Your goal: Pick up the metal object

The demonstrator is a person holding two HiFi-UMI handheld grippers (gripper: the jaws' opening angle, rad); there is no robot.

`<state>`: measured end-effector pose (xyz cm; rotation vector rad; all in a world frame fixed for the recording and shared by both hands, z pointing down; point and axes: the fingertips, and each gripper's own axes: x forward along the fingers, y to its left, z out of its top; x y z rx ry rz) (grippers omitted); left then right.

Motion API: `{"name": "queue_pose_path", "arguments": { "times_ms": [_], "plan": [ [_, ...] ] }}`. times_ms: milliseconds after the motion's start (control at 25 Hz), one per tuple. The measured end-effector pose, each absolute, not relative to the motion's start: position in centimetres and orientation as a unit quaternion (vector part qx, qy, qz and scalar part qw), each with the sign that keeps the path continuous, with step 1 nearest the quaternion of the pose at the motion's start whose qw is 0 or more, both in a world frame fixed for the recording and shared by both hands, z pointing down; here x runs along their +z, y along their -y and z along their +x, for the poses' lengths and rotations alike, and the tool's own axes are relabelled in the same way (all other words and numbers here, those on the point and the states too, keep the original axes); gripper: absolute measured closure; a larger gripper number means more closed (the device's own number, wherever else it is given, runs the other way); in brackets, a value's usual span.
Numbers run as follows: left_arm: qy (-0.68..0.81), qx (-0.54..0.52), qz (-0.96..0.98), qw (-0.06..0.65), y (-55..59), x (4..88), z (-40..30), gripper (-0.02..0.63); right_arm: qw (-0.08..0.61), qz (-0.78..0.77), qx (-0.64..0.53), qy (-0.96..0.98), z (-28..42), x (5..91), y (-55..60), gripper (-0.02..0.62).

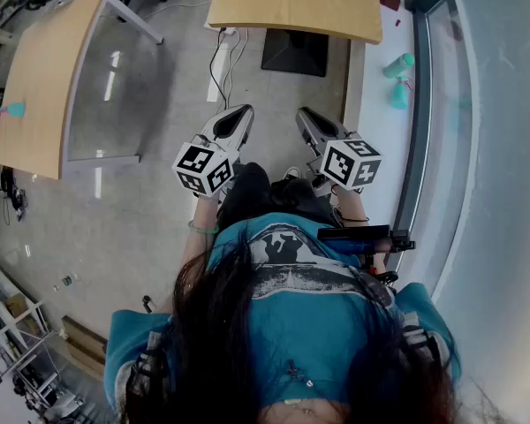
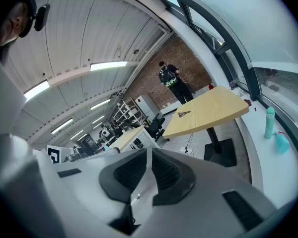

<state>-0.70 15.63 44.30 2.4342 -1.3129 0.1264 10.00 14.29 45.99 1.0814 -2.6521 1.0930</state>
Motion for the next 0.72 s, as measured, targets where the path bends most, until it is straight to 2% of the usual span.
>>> {"name": "queue_pose_path", "arguments": {
  "times_ms": [360,720],
  "plan": [
    [0.459,0.057,0.865,0.196,-15.5,43.4,-1.3,0.606,0.046,0.342,0.366,0.864,8.4,44.8,-14.4,0.554],
    [0.436,0.054,0.875,0.202,-3.1,46.7,-1.5,0.605,0.055,0.372,0.359,0.854,8.8,47.4,-3.5,0.554]
  ]
}}
